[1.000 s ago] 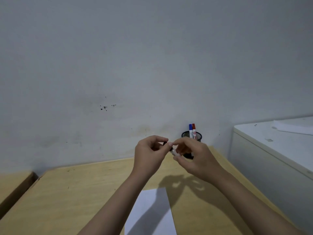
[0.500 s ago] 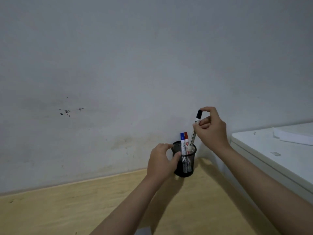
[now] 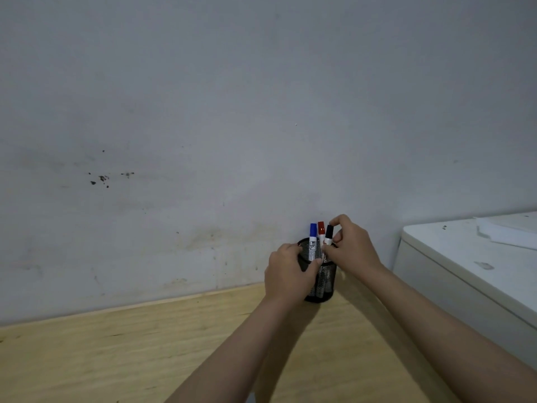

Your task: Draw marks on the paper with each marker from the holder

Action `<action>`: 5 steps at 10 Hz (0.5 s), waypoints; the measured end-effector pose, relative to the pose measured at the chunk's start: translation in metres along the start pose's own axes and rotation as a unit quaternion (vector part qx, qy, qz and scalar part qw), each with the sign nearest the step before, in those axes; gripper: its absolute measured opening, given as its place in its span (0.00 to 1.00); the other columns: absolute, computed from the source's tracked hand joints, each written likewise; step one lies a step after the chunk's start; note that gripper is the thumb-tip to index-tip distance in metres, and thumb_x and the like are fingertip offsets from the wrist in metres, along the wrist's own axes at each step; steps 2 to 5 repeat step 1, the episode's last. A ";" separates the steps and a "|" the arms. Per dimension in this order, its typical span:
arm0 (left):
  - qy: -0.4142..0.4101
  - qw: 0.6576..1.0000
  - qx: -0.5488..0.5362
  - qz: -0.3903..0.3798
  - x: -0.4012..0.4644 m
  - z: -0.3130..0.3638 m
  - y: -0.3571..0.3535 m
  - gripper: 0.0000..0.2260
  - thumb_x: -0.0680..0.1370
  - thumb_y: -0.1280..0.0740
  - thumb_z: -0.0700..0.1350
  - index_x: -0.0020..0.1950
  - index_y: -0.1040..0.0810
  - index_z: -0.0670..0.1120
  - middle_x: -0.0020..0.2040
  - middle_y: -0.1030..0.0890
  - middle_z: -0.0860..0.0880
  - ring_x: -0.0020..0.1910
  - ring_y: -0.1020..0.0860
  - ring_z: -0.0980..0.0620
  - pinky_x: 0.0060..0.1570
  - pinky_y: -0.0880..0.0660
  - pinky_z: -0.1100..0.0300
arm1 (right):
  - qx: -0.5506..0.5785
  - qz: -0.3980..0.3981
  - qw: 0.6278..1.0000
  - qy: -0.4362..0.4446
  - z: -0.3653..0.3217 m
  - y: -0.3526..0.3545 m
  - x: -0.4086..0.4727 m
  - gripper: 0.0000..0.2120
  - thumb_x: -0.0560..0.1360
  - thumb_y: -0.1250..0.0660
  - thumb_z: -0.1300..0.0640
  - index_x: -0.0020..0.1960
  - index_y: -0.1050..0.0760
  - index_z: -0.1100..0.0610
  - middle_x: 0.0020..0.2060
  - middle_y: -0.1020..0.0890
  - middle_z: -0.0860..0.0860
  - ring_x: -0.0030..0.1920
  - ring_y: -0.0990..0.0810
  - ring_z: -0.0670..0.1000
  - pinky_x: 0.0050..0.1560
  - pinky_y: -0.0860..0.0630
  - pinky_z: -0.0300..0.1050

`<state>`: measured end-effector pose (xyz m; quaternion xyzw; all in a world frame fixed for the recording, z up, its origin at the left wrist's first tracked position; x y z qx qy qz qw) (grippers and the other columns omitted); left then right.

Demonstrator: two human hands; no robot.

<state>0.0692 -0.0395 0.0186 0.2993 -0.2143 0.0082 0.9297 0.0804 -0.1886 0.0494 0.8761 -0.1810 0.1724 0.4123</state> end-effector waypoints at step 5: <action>-0.003 0.999 -0.018 -0.026 -0.005 0.001 0.002 0.19 0.72 0.33 0.53 0.61 0.25 0.48 0.58 0.20 0.48 0.60 0.25 0.47 0.57 0.26 0.52 | 0.000 -0.007 1.000 0.005 -0.003 0.001 -0.006 0.24 0.68 0.30 0.64 0.63 0.29 0.58 0.33 0.23 0.51 0.38 0.24 0.51 0.38 0.25 0.47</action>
Point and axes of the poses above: each hand's wrist, its own x-axis towards the middle knuckle, its own y-axis out of the back of the hand, z = x × y, the point moved 6 cm from there along x, towards the middle knuckle
